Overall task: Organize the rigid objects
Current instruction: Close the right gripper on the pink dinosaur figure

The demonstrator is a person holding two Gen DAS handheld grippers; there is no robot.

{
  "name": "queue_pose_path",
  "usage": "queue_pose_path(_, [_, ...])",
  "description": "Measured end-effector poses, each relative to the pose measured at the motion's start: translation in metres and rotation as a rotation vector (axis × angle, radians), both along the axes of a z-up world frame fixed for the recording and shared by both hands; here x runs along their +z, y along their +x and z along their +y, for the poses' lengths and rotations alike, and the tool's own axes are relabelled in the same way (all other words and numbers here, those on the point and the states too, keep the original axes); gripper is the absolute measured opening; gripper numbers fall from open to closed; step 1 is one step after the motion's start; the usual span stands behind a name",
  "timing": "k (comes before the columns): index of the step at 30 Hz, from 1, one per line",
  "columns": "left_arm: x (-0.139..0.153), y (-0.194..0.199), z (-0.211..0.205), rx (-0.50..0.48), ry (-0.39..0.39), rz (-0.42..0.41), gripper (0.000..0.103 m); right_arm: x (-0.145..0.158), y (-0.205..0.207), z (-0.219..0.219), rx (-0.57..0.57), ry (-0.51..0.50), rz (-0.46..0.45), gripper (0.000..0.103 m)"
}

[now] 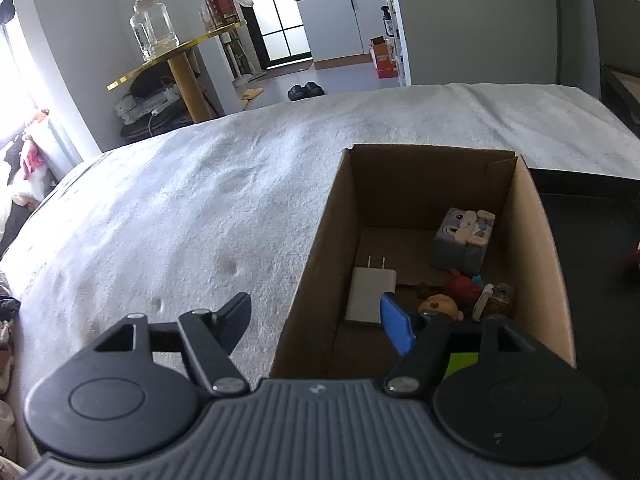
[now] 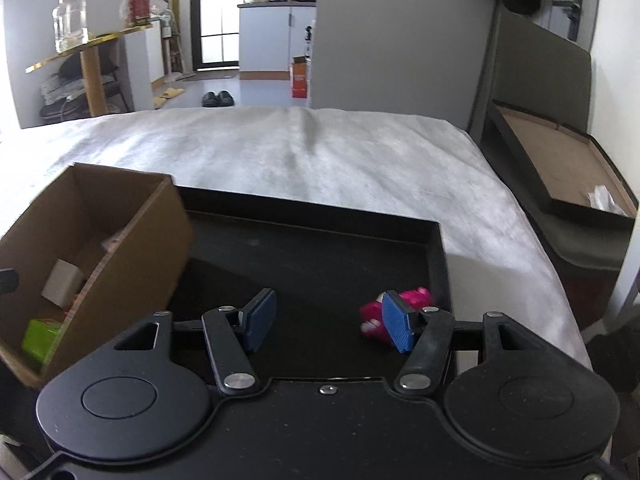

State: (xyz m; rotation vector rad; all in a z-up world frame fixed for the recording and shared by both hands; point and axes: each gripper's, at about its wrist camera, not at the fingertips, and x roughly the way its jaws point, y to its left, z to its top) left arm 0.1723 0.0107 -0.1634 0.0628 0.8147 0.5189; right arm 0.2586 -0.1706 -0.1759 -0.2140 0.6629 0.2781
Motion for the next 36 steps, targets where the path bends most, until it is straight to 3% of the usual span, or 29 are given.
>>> queue_pose_path(15, [-0.006,0.015,-0.019,-0.013,0.067,0.047,0.074,-0.030,0.038,-0.035,-0.064,0.020,0.073,0.063])
queue_pose_path(18, [-0.005,0.017,-0.022,-0.024,0.077,0.052,0.074,-0.037,0.046,-0.036,-0.057,0.021,0.082,0.069])
queue_pose_path(30, [-0.008,0.022,-0.036,-0.057,0.095,0.068,0.078,-0.054,0.067,-0.029,-0.024,-0.018,0.099,0.070])
queue_pose_path(32, [-0.009,0.022,-0.039,-0.076,0.088,0.077,0.078,-0.054,0.068,-0.028,-0.017,-0.025,0.095,0.069])
queue_pose_path(36, [-0.012,0.023,-0.041,-0.086,0.081,0.081,0.078,-0.054,0.070,-0.027,-0.004,-0.042,0.092,0.042])
